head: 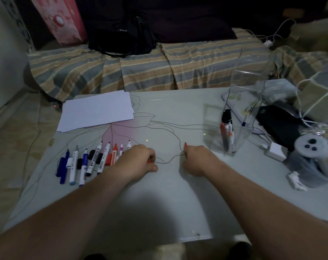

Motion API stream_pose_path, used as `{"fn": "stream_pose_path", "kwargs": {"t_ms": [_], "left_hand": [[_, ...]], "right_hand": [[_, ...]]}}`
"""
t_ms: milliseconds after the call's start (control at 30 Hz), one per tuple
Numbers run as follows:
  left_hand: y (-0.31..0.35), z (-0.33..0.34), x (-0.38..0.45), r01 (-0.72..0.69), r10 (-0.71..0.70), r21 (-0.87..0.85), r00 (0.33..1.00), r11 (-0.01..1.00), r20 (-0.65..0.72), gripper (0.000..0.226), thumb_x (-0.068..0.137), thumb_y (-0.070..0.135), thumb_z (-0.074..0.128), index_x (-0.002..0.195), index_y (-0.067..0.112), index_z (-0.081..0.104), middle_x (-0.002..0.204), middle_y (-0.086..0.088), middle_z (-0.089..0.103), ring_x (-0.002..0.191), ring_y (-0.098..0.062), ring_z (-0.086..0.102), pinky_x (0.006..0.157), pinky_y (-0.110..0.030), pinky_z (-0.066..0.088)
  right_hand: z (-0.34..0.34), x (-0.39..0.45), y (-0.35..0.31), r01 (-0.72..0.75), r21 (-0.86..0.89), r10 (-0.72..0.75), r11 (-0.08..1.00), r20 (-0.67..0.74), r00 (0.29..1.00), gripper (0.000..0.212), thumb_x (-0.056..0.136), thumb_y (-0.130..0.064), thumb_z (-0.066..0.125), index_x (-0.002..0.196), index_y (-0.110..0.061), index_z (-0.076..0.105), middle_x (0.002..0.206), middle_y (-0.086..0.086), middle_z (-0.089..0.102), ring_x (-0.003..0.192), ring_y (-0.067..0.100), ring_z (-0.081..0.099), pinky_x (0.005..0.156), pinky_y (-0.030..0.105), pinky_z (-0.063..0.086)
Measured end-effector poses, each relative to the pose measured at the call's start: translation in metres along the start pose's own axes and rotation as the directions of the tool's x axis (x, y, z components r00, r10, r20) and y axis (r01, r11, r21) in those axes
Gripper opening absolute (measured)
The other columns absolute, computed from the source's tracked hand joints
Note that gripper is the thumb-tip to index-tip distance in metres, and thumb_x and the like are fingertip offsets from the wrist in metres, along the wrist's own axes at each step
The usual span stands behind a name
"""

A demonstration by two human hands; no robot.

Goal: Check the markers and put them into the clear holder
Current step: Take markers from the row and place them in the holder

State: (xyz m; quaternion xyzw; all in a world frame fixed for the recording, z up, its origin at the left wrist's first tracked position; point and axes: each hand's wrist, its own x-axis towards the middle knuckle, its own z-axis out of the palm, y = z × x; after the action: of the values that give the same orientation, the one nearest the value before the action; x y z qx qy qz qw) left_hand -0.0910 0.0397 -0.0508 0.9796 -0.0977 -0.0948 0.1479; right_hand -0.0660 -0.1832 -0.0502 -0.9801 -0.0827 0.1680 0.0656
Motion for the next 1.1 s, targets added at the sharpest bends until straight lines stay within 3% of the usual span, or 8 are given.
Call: {"fn": "stream_pose_path", "kwargs": {"t_ms": [100, 233, 533, 700, 800, 900, 1033, 1100], "left_hand": [[0.005, 0.0, 0.0, -0.006, 0.006, -0.059, 1.0, 0.998, 0.011, 0.042, 0.068, 0.046, 0.086, 0.102, 0.03, 0.069, 0.094, 0.007, 0.055, 0.088, -0.014, 0.054, 0.071, -0.029, 0.042], [0.002, -0.005, 0.0, 0.038, -0.037, -0.04, 0.999, 0.998, 0.032, 0.049, 0.061, 0.038, 0.09, 0.105, 0.029, 0.07, 0.095, 0.008, 0.063, 0.09, -0.013, 0.059, 0.074, -0.028, 0.046], [0.01, -0.01, -0.005, 0.114, -0.118, 0.075, 0.991, 0.991, 0.056, 0.032, 0.065, 0.033, 0.088, 0.092, 0.022, 0.074, 0.093, 0.002, 0.07, 0.091, -0.019, 0.064, 0.074, -0.029, 0.052], [0.019, -0.013, -0.011, 0.061, -0.096, -0.297, 0.99, 0.953, -0.106, 0.025, 0.07, 0.025, 0.084, 0.086, 0.03, 0.065, 0.085, 0.011, 0.071, 0.08, -0.007, 0.066, 0.067, -0.023, 0.05], [0.02, -0.016, -0.009, 0.02, -0.133, -0.453, 0.967, 0.891, -0.218, 0.028, 0.071, 0.016, 0.086, 0.085, 0.027, 0.064, 0.09, 0.01, 0.074, 0.083, -0.007, 0.07, 0.077, -0.021, 0.052], [0.018, -0.018, -0.01, 0.026, -0.159, -0.473, 0.957, 0.881, -0.242, 0.026, 0.077, 0.005, 0.079, 0.084, 0.026, 0.066, 0.092, 0.008, 0.076, 0.08, 0.001, 0.07, 0.07, -0.004, 0.044], [0.015, -0.019, -0.01, 0.004, -0.13, -0.453, 0.96, 0.891, -0.247, 0.03, 0.078, 0.002, 0.074, 0.081, 0.03, 0.065, 0.089, 0.009, 0.076, 0.082, -0.004, 0.071, 0.077, -0.018, 0.054], [0.016, -0.022, -0.01, 0.026, -0.131, -0.405, 0.963, 0.914, -0.234, 0.028, 0.076, 0.01, 0.081, 0.082, 0.032, 0.065, 0.083, 0.013, 0.072, 0.077, 0.0, 0.065, 0.068, -0.015, 0.046]], "right_hand": [[-0.005, -0.007, 0.015, -0.025, 0.075, 0.028, 0.997, -0.038, 0.999, 0.024, 0.094, -0.031, 0.055, 0.109, -0.015, 0.046, 0.113, 0.017, 0.062, 0.095, 0.033, 0.059, 0.071, 0.034, 0.042], [-0.006, -0.011, 0.023, -0.01, 0.163, 0.023, 0.987, -0.076, 0.997, 0.055, 0.081, -0.039, 0.079, 0.109, -0.017, 0.037, 0.106, 0.011, 0.058, 0.089, 0.027, 0.051, 0.07, 0.034, 0.039], [-0.005, -0.005, 0.025, 0.028, 0.173, 0.005, 0.984, -0.186, 0.983, 0.023, 0.092, -0.019, 0.054, 0.113, -0.011, 0.058, 0.106, 0.015, 0.064, 0.1, 0.034, 0.061, 0.075, 0.036, 0.048], [-0.012, -0.009, 0.022, 0.115, 0.253, -0.045, 0.961, -0.266, 0.963, 0.025, 0.095, -0.019, 0.051, 0.119, -0.017, 0.057, 0.102, 0.004, 0.045, 0.098, 0.03, 0.054, 0.081, 0.036, 0.044], [-0.02, -0.013, 0.018, 0.147, 0.302, -0.043, 0.942, -0.326, 0.944, 0.019, 0.095, -0.03, 0.053, 0.111, -0.02, 0.057, 0.097, 0.002, 0.052, 0.089, 0.025, 0.05, 0.074, 0.035, 0.041], [-0.028, -0.019, 0.014, 0.168, 0.305, -0.047, 0.938, -0.366, 0.929, 0.024, 0.092, -0.051, 0.053, 0.098, -0.029, 0.06, 0.089, -0.003, 0.064, 0.084, 0.022, 0.058, 0.071, 0.035, 0.05], [-0.031, -0.028, 0.005, 0.226, 0.154, -0.142, 0.962, -0.423, 0.895, 0.035, 0.086, -0.064, 0.052, 0.098, -0.033, 0.063, 0.086, -0.009, 0.067, 0.087, 0.019, 0.062, 0.069, 0.035, 0.054], [-0.032, -0.03, -0.002, 0.264, 0.102, -0.192, 0.959, -0.449, 0.872, 0.035, 0.086, -0.066, 0.051, 0.098, -0.035, 0.063, 0.084, -0.01, 0.066, 0.088, 0.019, 0.061, 0.065, 0.032, 0.049]]}}
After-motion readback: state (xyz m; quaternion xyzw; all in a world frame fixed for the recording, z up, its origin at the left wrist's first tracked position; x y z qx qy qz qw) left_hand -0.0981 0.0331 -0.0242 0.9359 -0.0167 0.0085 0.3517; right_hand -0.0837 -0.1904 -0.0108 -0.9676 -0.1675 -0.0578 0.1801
